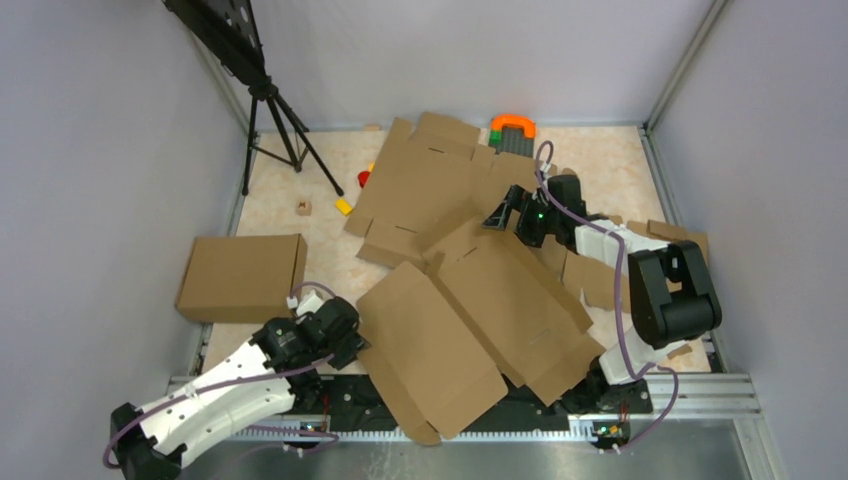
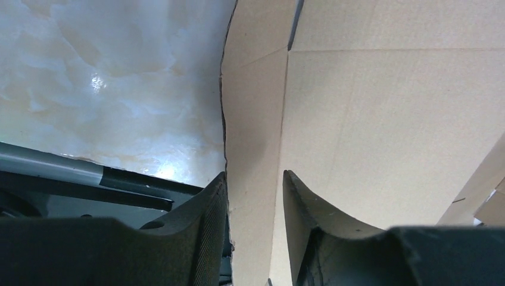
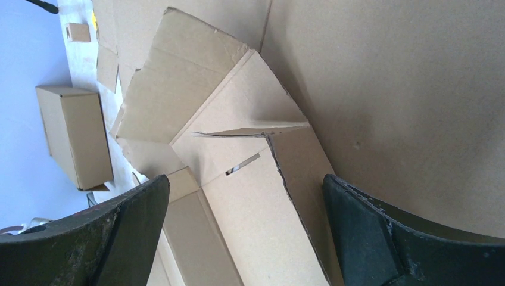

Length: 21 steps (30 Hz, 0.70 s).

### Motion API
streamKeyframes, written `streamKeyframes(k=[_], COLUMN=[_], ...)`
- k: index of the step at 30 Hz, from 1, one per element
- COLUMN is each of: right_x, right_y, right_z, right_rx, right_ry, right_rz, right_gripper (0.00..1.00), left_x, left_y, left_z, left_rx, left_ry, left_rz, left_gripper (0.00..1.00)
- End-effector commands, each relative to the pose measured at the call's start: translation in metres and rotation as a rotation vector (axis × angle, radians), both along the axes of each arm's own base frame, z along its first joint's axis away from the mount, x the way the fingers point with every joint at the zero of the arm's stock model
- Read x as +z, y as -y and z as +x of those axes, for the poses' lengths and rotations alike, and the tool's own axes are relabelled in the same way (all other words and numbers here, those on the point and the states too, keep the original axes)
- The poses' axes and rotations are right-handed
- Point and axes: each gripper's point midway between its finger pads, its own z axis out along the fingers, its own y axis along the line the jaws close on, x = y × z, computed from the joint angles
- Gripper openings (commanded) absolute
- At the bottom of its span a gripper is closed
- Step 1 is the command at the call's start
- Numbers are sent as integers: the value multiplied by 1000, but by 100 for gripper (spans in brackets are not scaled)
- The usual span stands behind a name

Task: Fold the paper box
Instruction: Fold the paper box at the center of the board.

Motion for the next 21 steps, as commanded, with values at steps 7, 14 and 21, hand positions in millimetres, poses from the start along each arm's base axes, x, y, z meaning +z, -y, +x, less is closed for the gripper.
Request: streamKeyframes(k=[7, 14, 21], right_x=[12, 14, 16], right_y=[-6, -7, -9], right_z=[14, 19, 24], right_rx=[20, 23, 24], right_ry=[57, 64, 63], right_rz=[23, 23, 29], right_gripper=[98, 99, 99], left_x=[19, 38, 44], left_y=[8, 16, 21], left_z=[14, 32, 40], left_rx=[54, 101, 129], left_ry=[83, 250, 305], left_rz=[-90, -251, -317], left_gripper=[30, 9, 4])
